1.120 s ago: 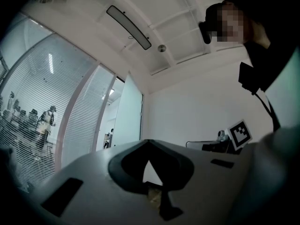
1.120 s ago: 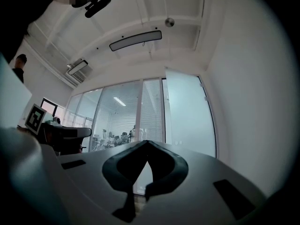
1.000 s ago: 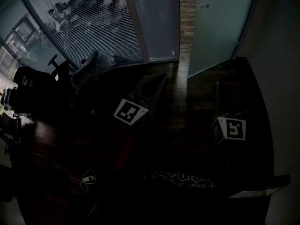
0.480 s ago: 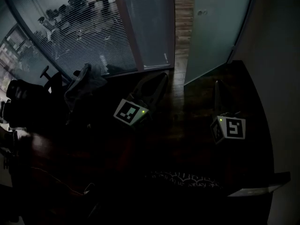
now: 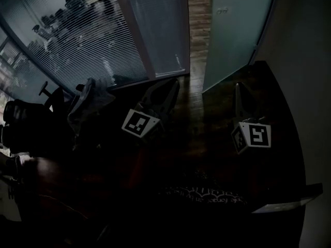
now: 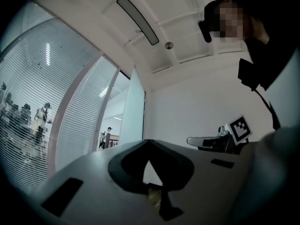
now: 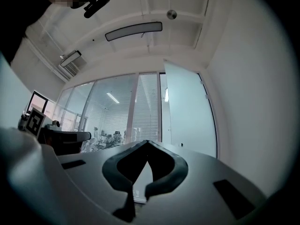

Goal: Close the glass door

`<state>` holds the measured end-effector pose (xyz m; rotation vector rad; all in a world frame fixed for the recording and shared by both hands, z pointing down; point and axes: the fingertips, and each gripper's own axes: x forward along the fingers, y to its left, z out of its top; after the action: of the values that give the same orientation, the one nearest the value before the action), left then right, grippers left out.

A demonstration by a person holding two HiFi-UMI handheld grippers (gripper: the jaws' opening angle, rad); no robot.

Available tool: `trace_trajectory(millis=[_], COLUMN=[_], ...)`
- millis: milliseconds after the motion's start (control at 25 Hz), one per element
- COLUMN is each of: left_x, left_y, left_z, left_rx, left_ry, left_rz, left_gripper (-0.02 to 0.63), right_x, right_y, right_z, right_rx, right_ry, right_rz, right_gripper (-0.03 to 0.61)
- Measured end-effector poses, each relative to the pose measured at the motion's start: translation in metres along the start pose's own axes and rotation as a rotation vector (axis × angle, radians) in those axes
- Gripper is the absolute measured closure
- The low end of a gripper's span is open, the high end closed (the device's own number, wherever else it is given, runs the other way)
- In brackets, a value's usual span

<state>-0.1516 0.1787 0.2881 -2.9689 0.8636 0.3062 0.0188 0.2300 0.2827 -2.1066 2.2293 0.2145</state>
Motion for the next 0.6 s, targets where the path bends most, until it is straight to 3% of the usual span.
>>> trace_trajectory(millis=[600], left_x=[0.046], left_y=[0.038], left_z=[-0.015], left_rx=[-0.009], left_ry=[0.013], left_rz=[-0.007], left_gripper=[0.612], right_x=[0.046], right_y=[-0.026], right_z=[-0.012], right_rx=[-0.022], right_ry=[0.027], right_rz=[-0.029], right_gripper=[0.575])
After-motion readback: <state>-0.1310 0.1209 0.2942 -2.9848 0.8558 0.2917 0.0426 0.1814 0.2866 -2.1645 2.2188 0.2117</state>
